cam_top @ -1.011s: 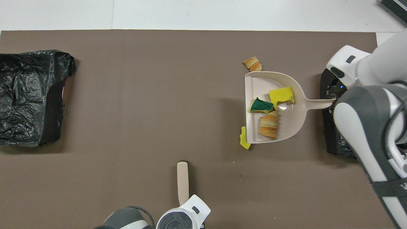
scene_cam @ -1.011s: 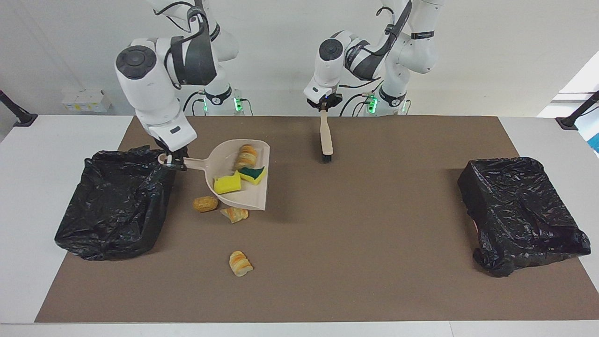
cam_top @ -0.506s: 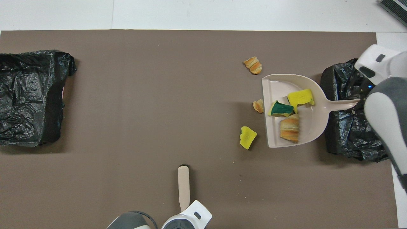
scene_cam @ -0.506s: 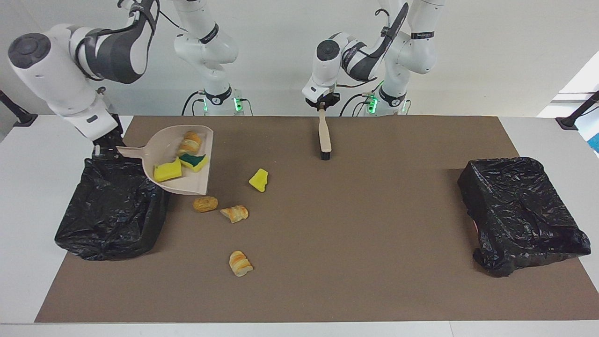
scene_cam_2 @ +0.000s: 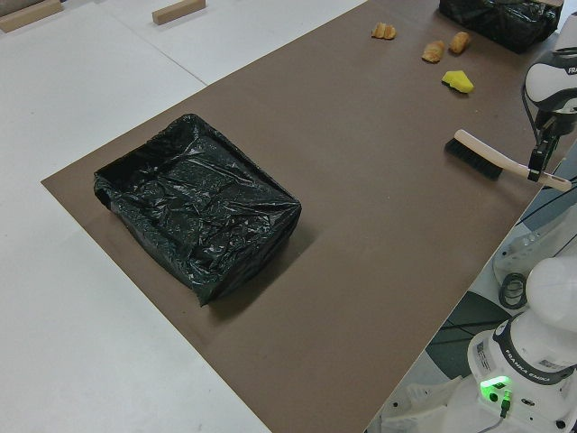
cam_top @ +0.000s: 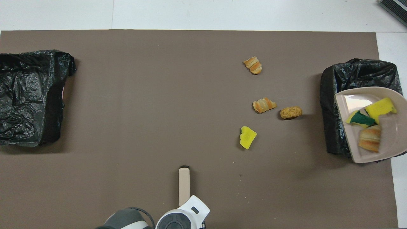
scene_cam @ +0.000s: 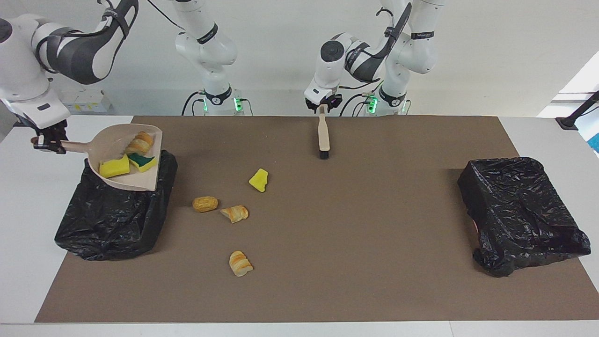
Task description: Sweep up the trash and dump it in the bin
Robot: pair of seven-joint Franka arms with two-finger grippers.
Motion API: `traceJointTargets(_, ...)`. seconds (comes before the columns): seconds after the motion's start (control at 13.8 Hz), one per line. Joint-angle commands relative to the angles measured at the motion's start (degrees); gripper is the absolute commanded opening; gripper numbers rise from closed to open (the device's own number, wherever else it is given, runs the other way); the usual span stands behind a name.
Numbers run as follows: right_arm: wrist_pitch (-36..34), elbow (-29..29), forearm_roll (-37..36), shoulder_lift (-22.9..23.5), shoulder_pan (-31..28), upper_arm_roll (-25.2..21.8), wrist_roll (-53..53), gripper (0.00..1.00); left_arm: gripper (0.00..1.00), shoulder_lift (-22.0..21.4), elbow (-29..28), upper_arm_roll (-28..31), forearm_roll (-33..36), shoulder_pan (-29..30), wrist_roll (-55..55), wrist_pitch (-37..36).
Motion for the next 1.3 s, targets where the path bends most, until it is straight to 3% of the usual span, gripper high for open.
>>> traceJointTargets(0.0,5.4,0.6,-4.1,0.5,-1.6,0.8,-0.3,0.00,0.77,2.0,5.9,-0.1,5.8,6.5,6.6,-2.3)
traceJointTargets(0.14,11.1,0.3,-10.3,0.7,-1.2,0.8,1.8,0.00,0.88,5.1,12.4,-0.1,12.0,12.9,11.9,-3.7)
traceJointTargets(0.22,12.6,0.2,-14.0,0.7,-0.5,0.8,5.6,0.00,0.97,5.9,15.6,-0.1,13.5,15.4,15.4,-4.9)
traceJointTargets(0.29,12.7,-0.4,-18.2,0.6,-0.1,0.9,9.6,0.00,1.00,6.1,18.1,0.1,14.0,18.2,19.1,-5.8)
traceJointTargets(0.79,8.4,-3.9,-32.8,-0.2,5.1,1.5,29.4,0.00,1.00,7.3,38.6,0.2,16.5,31.6,37.2,-20.9)
traceJointTargets(1.23,7.1,-4.2,-33.8,-0.7,5.1,1.5,28.6,0.00,1.00,9.0,51.1,0.6,15.6,41.6,48.9,-32.0)
